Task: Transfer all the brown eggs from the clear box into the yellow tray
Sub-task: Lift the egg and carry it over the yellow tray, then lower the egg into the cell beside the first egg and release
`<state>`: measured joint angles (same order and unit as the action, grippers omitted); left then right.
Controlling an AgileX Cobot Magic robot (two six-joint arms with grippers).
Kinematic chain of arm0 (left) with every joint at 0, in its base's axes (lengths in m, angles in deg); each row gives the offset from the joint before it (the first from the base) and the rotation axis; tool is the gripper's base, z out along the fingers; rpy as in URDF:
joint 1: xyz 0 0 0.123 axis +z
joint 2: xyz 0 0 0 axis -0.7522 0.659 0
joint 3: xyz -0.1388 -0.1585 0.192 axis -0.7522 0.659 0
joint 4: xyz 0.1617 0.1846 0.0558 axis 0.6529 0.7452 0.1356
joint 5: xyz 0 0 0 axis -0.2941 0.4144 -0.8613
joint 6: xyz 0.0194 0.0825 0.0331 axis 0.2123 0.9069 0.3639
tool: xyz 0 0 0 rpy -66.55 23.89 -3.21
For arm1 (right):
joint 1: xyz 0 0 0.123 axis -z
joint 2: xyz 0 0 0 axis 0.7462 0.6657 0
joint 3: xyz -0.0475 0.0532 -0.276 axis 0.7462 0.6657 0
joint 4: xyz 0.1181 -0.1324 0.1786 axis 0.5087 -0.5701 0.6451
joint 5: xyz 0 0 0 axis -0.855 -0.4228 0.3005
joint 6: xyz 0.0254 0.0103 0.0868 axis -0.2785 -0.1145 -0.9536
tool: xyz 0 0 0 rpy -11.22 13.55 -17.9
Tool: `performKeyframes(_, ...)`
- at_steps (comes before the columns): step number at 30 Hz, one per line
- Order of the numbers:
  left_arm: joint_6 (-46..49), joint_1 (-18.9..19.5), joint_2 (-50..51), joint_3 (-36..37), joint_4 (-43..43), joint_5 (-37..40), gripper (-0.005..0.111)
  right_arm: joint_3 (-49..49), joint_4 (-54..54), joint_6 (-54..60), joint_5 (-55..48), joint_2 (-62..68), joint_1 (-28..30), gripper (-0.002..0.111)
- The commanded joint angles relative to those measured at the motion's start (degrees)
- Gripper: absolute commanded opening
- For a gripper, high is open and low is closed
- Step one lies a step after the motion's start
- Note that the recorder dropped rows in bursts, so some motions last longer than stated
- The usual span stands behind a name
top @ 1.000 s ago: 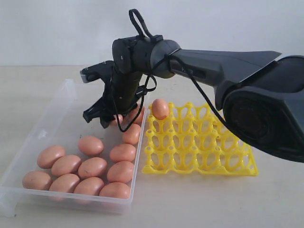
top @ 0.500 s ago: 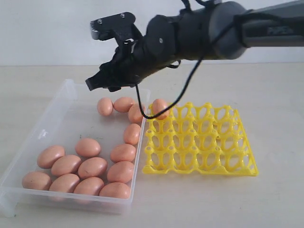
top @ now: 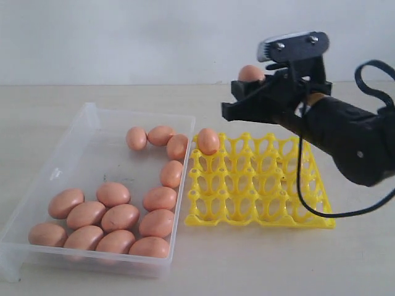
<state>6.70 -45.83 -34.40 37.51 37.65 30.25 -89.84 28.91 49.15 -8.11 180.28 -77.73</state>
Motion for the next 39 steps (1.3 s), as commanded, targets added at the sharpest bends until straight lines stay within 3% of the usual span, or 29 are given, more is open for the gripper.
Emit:
performKeyframes(1,0.33,-0.24,-0.16,-0.15,-0.28,0.00,0.004,2.87,-24.91,-16.37,12.86,2.46,9.48,0.000)
performKeyframes(7,0.33,-0.24,-0.16,-0.15,-0.28,0.00,0.004,-1.23,-48.41,-31.29,26.11,10.60,21.87,0.000)
performKeyframes(14,0.33,-0.24,-0.16,-0.15,-0.28,0.00,0.004,-13.05,-70.27,-42.68,27.97,20.88,24.68,0.000)
performKeyframes(19,0.33,-0.24,-0.16,-0.15,-0.28,0.00,0.004,-17.67,-69.87,-45.20,26.37,24.89,24.19,0.000)
performKeyframes(29,0.33,-0.24,-0.16,-0.15,-0.28,0.00,0.004,-17.97,-70.49,-44.92,23.25,27.45,24.06,0.000)
performKeyframes(39,0.33,-0.24,-0.16,-0.15,-0.28,0.00,0.004,-18.39,-67.70,-43.07,18.85,27.85,19.01,0.000)
